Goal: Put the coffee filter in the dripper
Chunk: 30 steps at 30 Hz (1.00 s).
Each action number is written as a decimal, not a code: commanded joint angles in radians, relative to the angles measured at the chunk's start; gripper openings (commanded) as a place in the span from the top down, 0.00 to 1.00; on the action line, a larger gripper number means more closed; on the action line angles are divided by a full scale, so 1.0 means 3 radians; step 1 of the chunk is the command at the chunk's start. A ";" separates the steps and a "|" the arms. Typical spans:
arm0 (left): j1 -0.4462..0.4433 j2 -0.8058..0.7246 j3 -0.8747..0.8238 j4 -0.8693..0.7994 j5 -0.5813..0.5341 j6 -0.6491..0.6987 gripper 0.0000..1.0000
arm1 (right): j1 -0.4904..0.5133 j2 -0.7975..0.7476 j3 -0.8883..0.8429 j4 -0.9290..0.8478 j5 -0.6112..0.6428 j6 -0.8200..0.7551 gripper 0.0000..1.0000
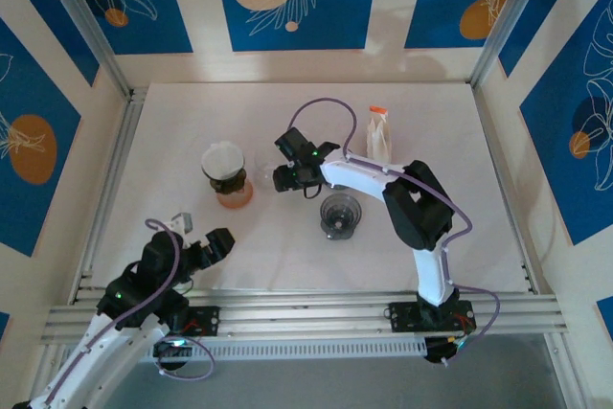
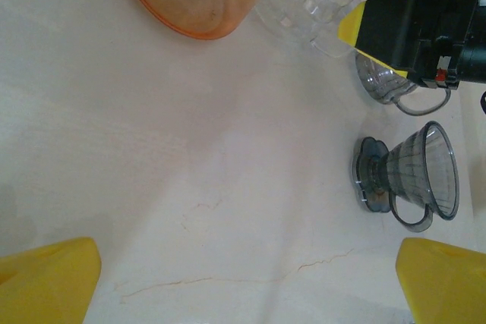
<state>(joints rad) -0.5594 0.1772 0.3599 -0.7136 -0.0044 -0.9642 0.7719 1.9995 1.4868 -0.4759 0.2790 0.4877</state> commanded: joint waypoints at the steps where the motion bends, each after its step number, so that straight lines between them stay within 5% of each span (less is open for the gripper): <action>1: -0.0020 0.0008 -0.0030 0.0095 0.0080 -0.0051 0.00 | 0.0003 0.0016 0.0091 0.0129 -0.0143 -0.0224 0.48; 7: -0.0018 0.0041 -0.0039 0.0187 0.0141 -0.0065 0.00 | 0.0058 0.0009 0.0056 0.0126 -0.0108 -0.0334 0.75; 11: -0.0017 0.0084 -0.0044 0.0224 0.0193 -0.0074 0.00 | 0.0132 -0.0099 -0.0066 0.0139 0.0024 -0.0373 0.84; 19: -0.0017 0.0089 -0.0067 0.0279 0.0252 -0.0058 0.00 | 0.0509 -0.0784 -0.0634 -0.0075 0.0381 -0.0316 0.88; 30: -0.0021 0.0213 -0.0136 0.0519 0.0337 -0.0044 0.00 | 0.1488 -0.1481 -0.1512 -0.0511 0.0832 0.0417 0.88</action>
<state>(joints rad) -0.5594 0.2302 0.3256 -0.6037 0.0719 -0.9710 1.1702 1.5875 1.0691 -0.5697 0.4446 0.5117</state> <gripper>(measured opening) 0.998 0.165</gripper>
